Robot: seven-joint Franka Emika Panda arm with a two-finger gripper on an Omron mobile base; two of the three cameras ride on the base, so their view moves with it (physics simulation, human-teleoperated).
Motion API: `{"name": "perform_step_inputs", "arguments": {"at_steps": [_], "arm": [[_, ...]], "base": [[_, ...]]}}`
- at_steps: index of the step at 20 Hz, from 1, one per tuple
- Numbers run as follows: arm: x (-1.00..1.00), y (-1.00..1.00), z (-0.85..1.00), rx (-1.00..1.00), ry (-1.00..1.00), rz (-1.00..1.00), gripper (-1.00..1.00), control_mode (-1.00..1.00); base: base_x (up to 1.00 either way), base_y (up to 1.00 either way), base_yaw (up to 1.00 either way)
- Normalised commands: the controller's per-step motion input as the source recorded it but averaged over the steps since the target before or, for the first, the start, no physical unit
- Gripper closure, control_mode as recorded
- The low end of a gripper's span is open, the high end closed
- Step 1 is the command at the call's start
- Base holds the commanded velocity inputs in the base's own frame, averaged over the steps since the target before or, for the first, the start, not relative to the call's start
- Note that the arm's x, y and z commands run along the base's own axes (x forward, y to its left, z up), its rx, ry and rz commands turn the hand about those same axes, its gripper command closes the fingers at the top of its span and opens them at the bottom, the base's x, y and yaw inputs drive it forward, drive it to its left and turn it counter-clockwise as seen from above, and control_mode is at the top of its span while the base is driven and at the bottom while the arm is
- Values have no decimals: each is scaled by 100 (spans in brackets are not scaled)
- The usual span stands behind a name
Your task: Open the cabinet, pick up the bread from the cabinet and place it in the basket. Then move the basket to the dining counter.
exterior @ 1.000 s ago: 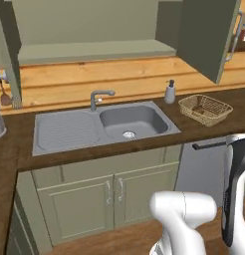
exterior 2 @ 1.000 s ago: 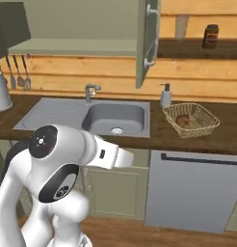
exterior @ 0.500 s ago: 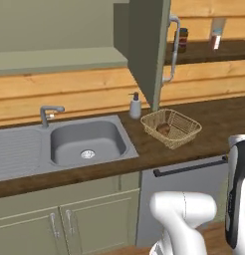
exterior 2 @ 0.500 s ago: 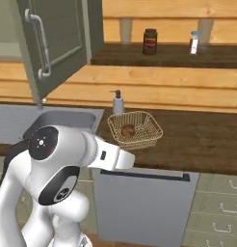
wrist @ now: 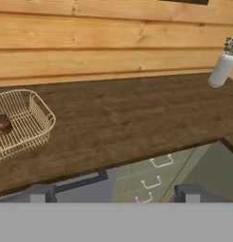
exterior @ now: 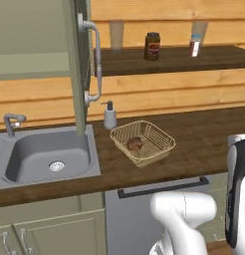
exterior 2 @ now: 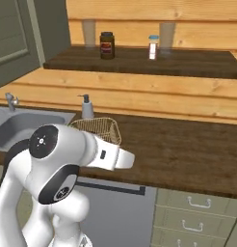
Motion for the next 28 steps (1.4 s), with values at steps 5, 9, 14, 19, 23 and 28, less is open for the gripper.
{"name": "perform_step_inputs", "arguments": {"at_steps": [5, 9, 14, 19, 23, 28], "arm": [[0, 0, 0, 0, 0, 0, -100, 100], [0, 0, 0, 0, 0, 0, -100, 100], [0, 0, 0, 0, 0, 0, -100, 100], [1, -1, -1, 18, 8, 0, -100, -100], [6, 20, 12, 45, 22, -8, -100, -100], [50, 59, 6, 38, 30, -13, -100, -100]], "base": [[46, -27, 9], [4, -19, 13], [3, -21, 11], [0, -5, 0], [0, 0, 0], [0, 0, 0]]}}
